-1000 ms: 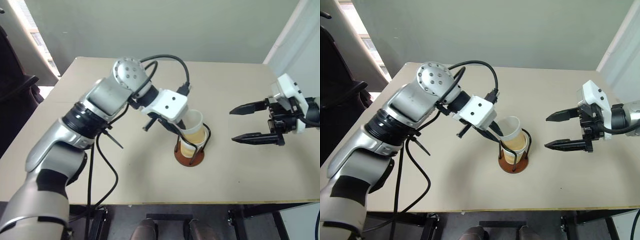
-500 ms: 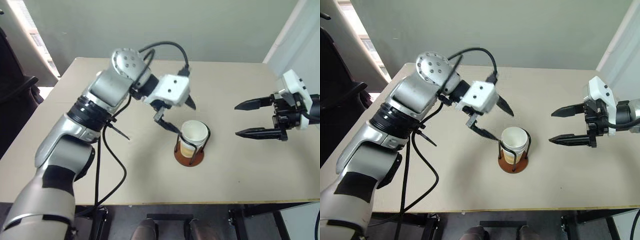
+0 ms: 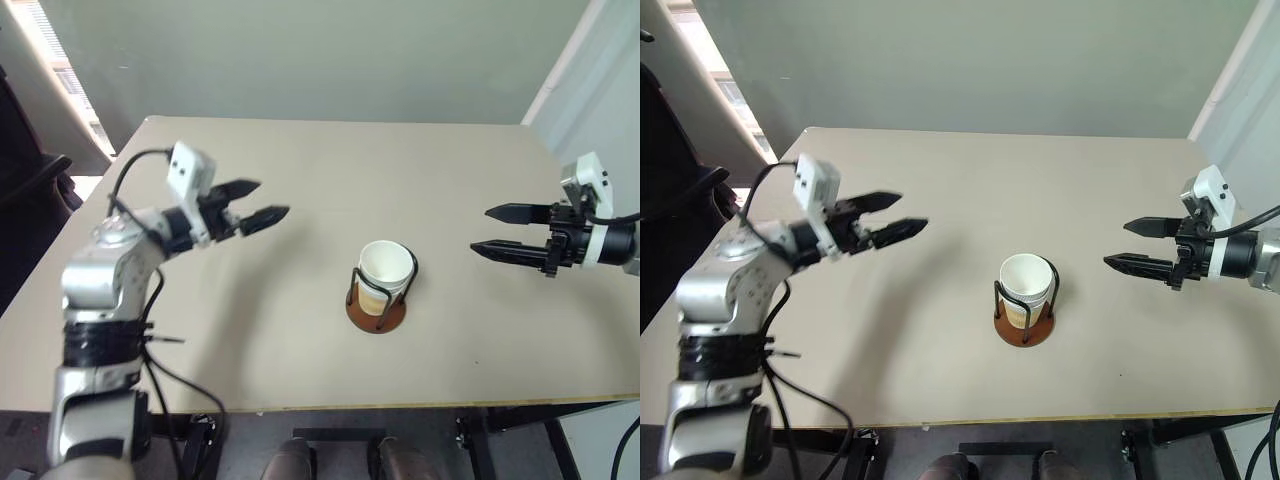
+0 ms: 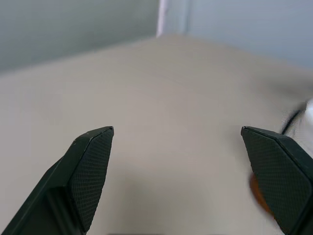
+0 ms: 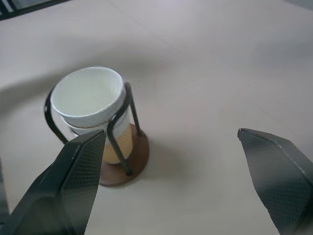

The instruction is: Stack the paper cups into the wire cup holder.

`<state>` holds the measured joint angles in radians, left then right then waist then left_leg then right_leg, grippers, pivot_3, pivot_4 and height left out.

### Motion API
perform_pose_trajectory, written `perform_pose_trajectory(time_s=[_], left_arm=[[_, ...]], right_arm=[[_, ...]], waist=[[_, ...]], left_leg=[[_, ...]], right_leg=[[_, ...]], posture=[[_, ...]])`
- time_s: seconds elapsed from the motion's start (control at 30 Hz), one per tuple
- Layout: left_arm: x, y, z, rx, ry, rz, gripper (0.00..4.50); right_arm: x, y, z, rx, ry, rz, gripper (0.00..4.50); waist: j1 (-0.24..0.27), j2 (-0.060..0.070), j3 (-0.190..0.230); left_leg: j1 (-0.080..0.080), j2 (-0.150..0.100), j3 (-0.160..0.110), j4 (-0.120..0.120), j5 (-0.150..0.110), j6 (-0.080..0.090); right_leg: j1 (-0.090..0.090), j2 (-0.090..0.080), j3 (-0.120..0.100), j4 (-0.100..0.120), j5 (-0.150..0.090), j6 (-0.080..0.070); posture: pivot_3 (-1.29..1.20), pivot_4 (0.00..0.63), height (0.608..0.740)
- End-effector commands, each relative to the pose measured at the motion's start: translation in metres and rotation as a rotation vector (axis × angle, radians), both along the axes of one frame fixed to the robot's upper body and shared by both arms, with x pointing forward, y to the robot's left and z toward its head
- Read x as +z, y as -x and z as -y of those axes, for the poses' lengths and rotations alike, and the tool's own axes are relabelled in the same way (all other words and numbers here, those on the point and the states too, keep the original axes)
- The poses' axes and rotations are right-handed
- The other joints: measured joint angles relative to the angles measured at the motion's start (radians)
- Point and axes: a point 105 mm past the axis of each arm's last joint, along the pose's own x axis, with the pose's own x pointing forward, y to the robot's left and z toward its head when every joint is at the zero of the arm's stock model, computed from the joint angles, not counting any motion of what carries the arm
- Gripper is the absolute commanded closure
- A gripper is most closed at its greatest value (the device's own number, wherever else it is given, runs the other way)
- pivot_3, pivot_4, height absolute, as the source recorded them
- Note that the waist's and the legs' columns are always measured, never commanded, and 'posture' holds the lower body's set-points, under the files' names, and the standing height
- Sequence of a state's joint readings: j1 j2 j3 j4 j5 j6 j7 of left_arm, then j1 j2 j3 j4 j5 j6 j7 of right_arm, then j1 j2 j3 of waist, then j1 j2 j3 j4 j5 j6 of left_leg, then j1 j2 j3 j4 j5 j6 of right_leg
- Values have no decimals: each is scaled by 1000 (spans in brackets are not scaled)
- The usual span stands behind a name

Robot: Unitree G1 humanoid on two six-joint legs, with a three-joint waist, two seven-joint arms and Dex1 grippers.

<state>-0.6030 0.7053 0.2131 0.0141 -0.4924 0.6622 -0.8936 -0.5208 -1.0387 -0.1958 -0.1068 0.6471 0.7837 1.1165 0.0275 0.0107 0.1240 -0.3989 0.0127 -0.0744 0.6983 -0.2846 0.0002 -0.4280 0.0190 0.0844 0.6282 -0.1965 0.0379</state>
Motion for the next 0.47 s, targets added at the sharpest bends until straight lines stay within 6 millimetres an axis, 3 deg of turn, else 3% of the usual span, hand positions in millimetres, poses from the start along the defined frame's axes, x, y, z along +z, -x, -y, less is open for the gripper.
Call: perform_pose_trajectory(time_s=[0.03,0.23,0.47], left_arm=[[32,7,-19,41,-42,107,24],[50,11,-56,176,-82,137,24],[43,31,-75,261,-89,115,24]], right_arm=[[15,5,-2,25,12,74,0],[10,14,-28,136,17,39,0],[10,14,-35,177,7,25,0]], waist=[[7,-1,0],[-1,0,0],[-15,0,0]], left_leg=[[0,0,0,0,1,0],[1,0,0,0,4,1],[1,0,0,-2,5,0]], right_leg=[[0,0,0,0,1,-1],[0,0,0,0,4,-6],[-1,0,0,0,4,-8]], posture=[[0,150,740],[0,150,740],[0,150,740]])
